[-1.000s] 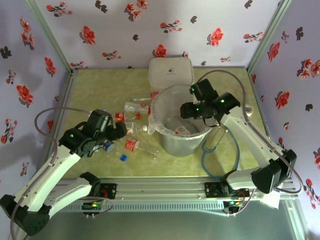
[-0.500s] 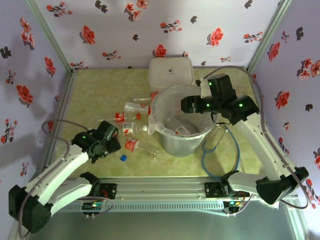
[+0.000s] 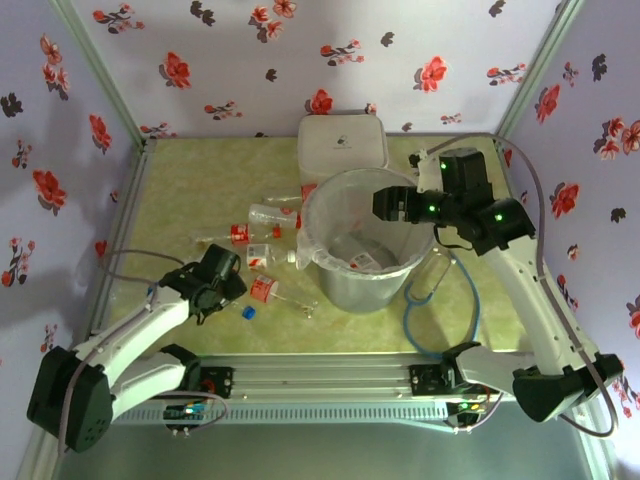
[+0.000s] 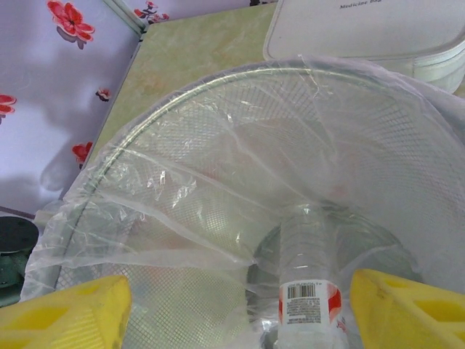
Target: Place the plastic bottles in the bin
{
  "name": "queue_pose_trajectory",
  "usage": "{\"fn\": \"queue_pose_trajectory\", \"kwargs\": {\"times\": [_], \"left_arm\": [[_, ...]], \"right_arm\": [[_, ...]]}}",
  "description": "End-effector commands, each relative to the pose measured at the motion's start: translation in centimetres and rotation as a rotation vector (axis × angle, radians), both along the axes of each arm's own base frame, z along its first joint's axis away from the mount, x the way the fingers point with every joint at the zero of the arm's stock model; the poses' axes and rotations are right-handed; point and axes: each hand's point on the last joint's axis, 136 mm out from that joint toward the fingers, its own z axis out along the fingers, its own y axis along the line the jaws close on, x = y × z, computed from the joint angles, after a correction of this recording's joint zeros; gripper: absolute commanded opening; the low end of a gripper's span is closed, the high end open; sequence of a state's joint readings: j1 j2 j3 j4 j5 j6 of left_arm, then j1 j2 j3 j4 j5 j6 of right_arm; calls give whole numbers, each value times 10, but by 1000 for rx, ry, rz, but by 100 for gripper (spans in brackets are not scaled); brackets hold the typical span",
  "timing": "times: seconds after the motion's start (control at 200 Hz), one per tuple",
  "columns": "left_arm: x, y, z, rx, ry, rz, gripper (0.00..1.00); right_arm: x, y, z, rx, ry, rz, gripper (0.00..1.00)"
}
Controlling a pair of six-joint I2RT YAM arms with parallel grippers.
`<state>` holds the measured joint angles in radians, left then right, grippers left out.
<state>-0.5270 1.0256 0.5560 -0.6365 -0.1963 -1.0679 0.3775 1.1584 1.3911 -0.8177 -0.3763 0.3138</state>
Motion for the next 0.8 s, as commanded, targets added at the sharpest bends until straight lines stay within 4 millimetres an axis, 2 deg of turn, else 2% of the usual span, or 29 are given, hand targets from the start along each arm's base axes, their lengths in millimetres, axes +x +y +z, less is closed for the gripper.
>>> {"fn": "queue_pose_trajectory", "kwargs": {"times": [0.0,0.16,0.36,0.455,0.555,0.65,0.74,0.795], "left_arm": [[4,-3,-2,-23,-6,11,63],[3,-1,13,-19,-22,4,54],[4,4,48,-11,-81,-4,48],[7,3,72,-23,-123,-13,48],[17,-3,112,-63,-212,-32,45],[33,-19,162,-132,-323,-83,43],[48,-49,207,-226,-393,-203,42],[54,-77,230,-311,-411,-307,42]], "right_arm": [[-1,1,3,21,-14,17,80],[-2,0,5,27,-19,12,80],[1,-4,4,13,-19,-11,79],[1,-5,4,11,-16,-16,80],[2,-8,5,1,-22,-38,79],[9,-20,4,-40,-31,-110,80],[12,-25,-1,-69,-8,-137,80],[13,-23,-1,-54,-1,-131,79]]}}
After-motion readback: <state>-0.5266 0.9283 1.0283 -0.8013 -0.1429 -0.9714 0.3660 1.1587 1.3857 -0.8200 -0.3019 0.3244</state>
